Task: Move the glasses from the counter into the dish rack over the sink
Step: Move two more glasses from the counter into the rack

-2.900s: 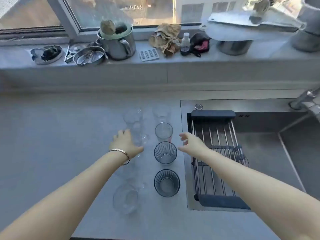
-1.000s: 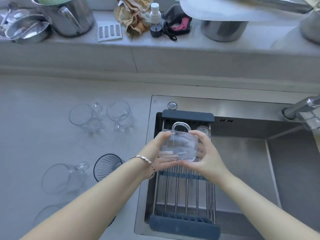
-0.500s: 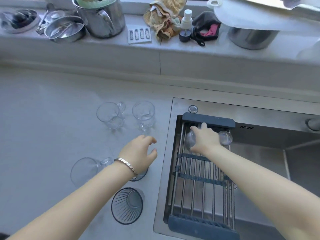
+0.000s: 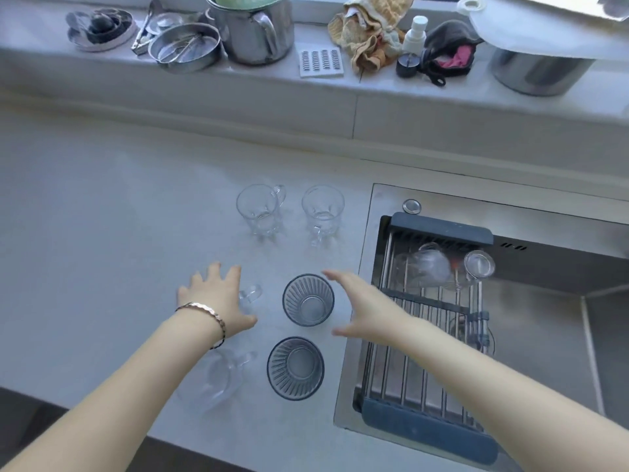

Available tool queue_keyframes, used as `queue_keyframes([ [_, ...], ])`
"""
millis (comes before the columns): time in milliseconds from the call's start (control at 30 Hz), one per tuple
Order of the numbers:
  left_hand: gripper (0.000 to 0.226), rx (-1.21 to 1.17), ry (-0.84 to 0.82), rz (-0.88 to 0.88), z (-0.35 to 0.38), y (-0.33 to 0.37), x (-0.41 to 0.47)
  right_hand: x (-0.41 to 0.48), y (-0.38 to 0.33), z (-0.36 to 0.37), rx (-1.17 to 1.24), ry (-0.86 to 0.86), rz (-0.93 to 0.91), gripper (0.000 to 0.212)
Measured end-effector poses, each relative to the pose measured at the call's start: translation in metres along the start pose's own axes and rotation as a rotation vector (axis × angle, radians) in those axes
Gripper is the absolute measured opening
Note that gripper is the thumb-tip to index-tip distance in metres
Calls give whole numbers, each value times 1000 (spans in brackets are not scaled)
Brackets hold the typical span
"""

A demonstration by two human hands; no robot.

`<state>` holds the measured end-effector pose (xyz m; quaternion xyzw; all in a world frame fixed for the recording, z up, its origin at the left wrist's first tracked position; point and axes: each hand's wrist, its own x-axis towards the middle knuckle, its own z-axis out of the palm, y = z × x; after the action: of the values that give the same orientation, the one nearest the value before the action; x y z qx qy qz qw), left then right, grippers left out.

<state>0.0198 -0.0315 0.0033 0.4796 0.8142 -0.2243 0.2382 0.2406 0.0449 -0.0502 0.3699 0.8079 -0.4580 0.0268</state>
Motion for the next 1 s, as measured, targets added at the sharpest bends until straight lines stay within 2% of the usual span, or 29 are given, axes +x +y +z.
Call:
queue_keyframes([
  [67,84,-75,-52,-35,9,-7,3,8,-6,17,91,17,27,95],
  [167,77,-182,-16,-56,21,-17,8,14,-7,32,257,126,68,88],
  [333,62,-166,30,-86,22,-14,12,14,-4,40,315,195,84,82],
  [433,56,-173,122,-92,17,-4,9,5,-3,32,351,257,107,78],
  [500,56,-291,191,-90,13,2,5,-9,-1,21,379,356,98,72],
  [600,54,-734,184,-100,0,15,-1,-39,9,-2,420,450,124,66],
  [667,43,-1120,91,-92,-8,30,-4,-62,25,-16,417,436,192,64],
  [733,37,-1389,-57,-81,-12,50,-10,-83,45,-28,360,400,299,69],
  [800,42,-1529,-256,-101,-13,74,-18,-102,65,-37,278,367,451,77],
  [900,44,-1668,-539,-160,-7,104,-30,-120,89,-53,226,243,681,69],
  [1000,45,-1702,-674,-165,0,126,-37,-122,104,-65,21,151,792,64],
])
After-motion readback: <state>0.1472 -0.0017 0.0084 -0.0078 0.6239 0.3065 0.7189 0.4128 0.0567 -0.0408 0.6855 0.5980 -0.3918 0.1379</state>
